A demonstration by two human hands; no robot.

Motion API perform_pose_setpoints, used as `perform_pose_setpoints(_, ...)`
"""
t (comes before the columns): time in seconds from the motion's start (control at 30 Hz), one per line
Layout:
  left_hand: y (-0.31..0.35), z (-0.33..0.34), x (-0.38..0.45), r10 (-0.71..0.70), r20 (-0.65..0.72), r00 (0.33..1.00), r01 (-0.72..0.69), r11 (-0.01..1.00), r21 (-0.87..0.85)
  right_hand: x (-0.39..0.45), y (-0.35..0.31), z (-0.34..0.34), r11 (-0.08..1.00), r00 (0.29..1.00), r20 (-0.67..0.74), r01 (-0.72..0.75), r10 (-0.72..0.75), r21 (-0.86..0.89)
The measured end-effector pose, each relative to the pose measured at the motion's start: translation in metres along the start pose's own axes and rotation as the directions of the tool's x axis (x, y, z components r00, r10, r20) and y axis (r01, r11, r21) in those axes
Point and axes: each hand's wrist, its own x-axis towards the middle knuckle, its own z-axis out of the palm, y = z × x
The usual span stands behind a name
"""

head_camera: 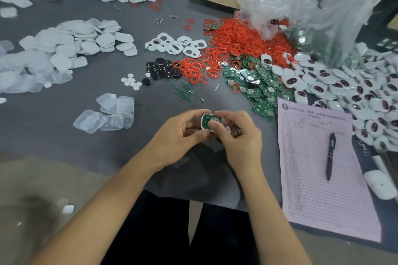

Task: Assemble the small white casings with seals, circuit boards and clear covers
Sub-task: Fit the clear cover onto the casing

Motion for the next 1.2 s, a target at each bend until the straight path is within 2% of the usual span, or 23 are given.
perform_pose_setpoints(0.17, 0.0017, 0.0005, -0.0011, -0.006, 0.0, 1.0, 0.006, 0.997, -0.075, 0.0004, 0.0, 0.0005, 0.999, 0.998, -0.027, -0.048, 0.048, 0.002)
perform_pose_setpoints(0.33, 0.0015, 0.0023, -0.0012, 0.003, 0.007, 1.0, -0.002, 0.992, -0.125, 0.0004, 0.0002, -0.0002, 0.999, 0.999, -0.02, -0.033, 0.032, -0.014)
perform_pose_setpoints(0.53, -0.0001, 0.0039, 0.0001, -0.004, 0.0, 1.0, 0.004, 0.977, -0.212, 0.0019, -0.0004, 0.0006, 0.998, 0.997, -0.063, -0.044, 0.047, 0.047)
perform_pose_setpoints(0.83, -0.0037, 0.0028, 0.0006, 0.02, 0.029, 0.999, -0.014, 0.98, -0.198, 0.0021, 0.0029, -0.001, 0.997, 0.998, -0.012, -0.064, 0.065, 0.045)
perform_pose_setpoints(1.2, -0.0019, 0.0035, 0.0007, 0.031, 0.03, 0.999, -0.025, 0.988, -0.155, 0.0015, 0.0022, -0.0002, 0.999, 0.999, -0.028, -0.035, 0.036, 0.035)
